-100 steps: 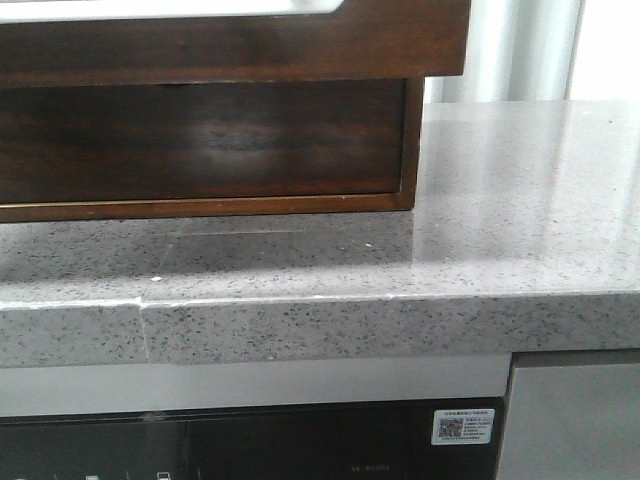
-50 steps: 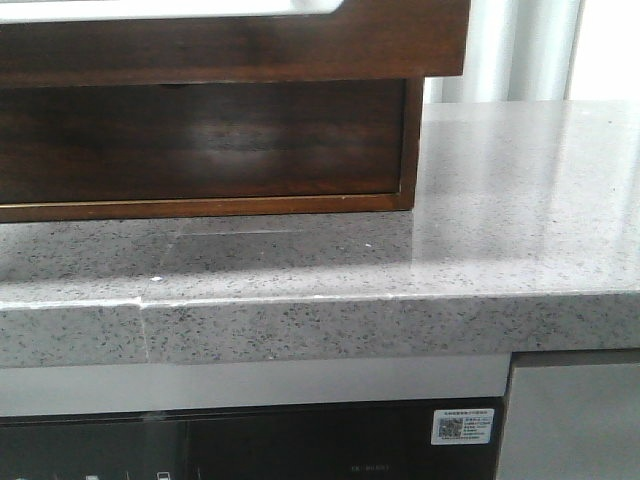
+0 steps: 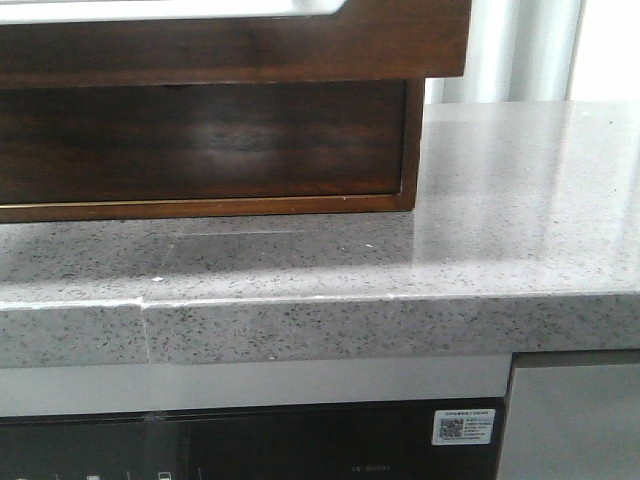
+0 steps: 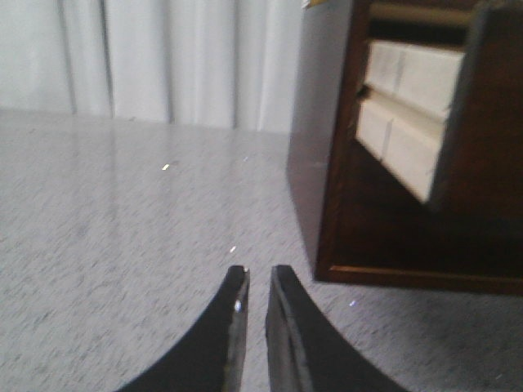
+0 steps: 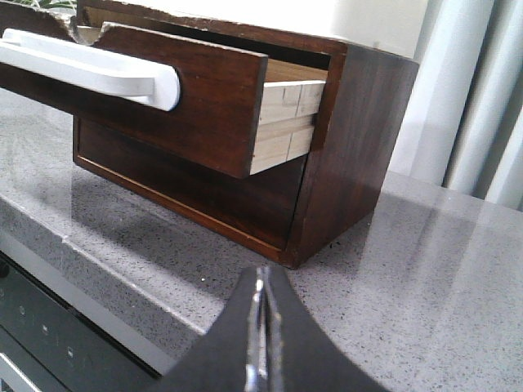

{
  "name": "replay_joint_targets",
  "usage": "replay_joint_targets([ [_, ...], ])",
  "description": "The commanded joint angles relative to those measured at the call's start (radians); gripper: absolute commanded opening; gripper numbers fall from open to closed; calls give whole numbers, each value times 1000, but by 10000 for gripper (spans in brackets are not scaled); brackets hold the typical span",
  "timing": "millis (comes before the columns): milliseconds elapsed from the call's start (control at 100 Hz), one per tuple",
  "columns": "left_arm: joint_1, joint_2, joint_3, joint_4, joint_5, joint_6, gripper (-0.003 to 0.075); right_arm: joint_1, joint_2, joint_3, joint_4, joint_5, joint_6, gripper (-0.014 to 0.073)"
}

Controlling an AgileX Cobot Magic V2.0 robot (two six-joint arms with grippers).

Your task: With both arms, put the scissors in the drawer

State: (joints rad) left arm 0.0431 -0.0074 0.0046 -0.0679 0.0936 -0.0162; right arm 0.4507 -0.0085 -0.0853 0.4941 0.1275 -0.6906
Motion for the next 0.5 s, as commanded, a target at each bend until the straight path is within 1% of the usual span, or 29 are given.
replay_joint_targets([
  [0,38,-33,14,15,1,-21,3,-5,-20,-27,6,-78,-3,-102],
  [130,55,-33,14,37,124,-42,3,-5,-20,-27,6,-78,-3,-103],
  [200,55,-33,14,37,163,-44,3,-5,-20,-27,6,-78,-3,-102],
  [490,55,-33,16,41,181,-44,3,-5,-20,-27,6,-78,-3,-103],
])
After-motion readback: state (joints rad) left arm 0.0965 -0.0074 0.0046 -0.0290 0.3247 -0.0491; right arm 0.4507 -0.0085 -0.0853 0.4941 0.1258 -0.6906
